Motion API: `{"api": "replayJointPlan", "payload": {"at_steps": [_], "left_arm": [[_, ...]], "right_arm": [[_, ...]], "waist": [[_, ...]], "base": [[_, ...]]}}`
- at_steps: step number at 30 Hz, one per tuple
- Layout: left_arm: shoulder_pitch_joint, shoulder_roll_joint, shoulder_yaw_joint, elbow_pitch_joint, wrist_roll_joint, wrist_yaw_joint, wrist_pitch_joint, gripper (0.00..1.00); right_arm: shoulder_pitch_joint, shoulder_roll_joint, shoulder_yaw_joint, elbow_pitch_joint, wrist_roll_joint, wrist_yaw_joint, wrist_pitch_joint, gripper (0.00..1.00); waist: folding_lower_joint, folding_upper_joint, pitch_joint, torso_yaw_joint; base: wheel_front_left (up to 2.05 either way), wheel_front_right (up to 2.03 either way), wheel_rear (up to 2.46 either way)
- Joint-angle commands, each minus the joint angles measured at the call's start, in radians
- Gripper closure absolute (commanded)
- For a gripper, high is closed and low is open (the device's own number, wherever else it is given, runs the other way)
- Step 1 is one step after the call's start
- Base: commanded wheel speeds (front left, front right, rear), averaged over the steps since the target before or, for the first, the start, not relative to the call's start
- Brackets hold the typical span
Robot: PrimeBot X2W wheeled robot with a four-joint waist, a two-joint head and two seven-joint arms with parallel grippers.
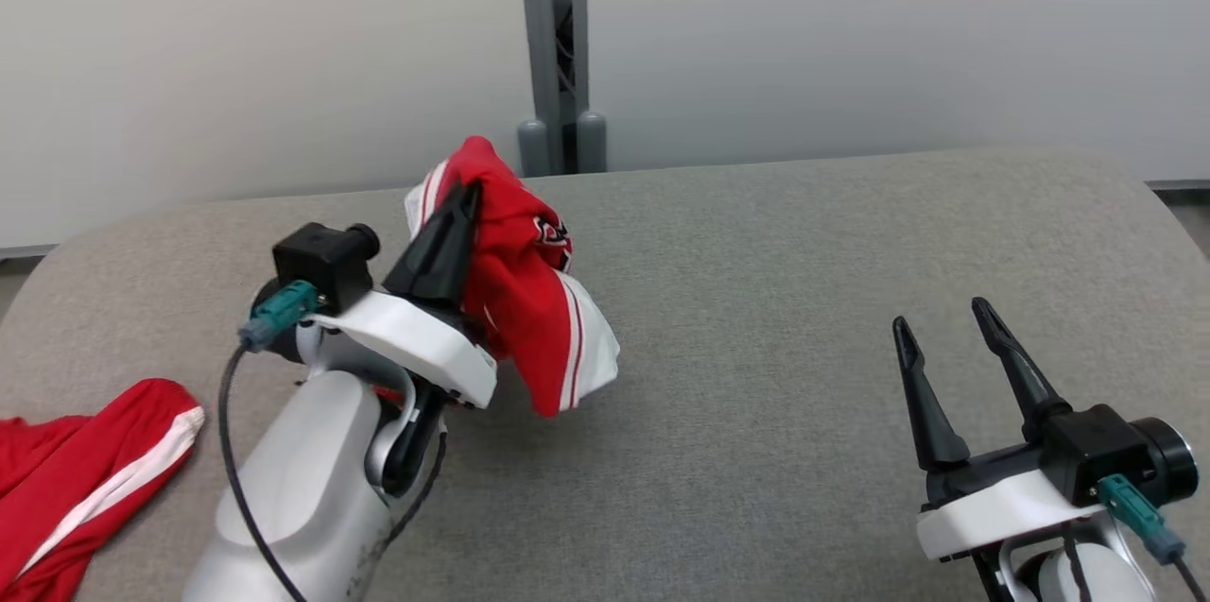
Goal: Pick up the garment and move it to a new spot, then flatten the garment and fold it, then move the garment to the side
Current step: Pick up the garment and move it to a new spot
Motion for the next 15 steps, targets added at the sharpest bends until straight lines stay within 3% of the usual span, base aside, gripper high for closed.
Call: {"api": "replayJointPlan", "payload": {"at_steps": [1,9,15], "left_arm": [[0.009,-0.003,-0.013,0.013,0.011,0.000,0.000,1.00],[-0.024,-0.055,-0.137,0.133,0.078,0.002,-0.006,1.00],[-0.058,-0.073,-0.203,0.225,0.089,0.009,-0.009,1.00]], "right_arm": [[-0.002,-0.004,-0.008,-0.007,-0.009,0.000,0.000,0.00],[-0.016,-0.004,-0.064,-0.008,-0.015,0.000,0.000,0.00],[-0.024,-0.004,-0.051,-0.001,0.000,0.000,0.000,0.00]], "waist": [[0.0000,-0.0001,0.016,-0.047],[0.0000,-0.0001,0.058,-0.187],[0.0000,-0.0001,0.096,-0.292]], "base": [[0.00,0.00,0.00],[0.00,0.00,0.00],[0.00,0.00,0.00]]}}
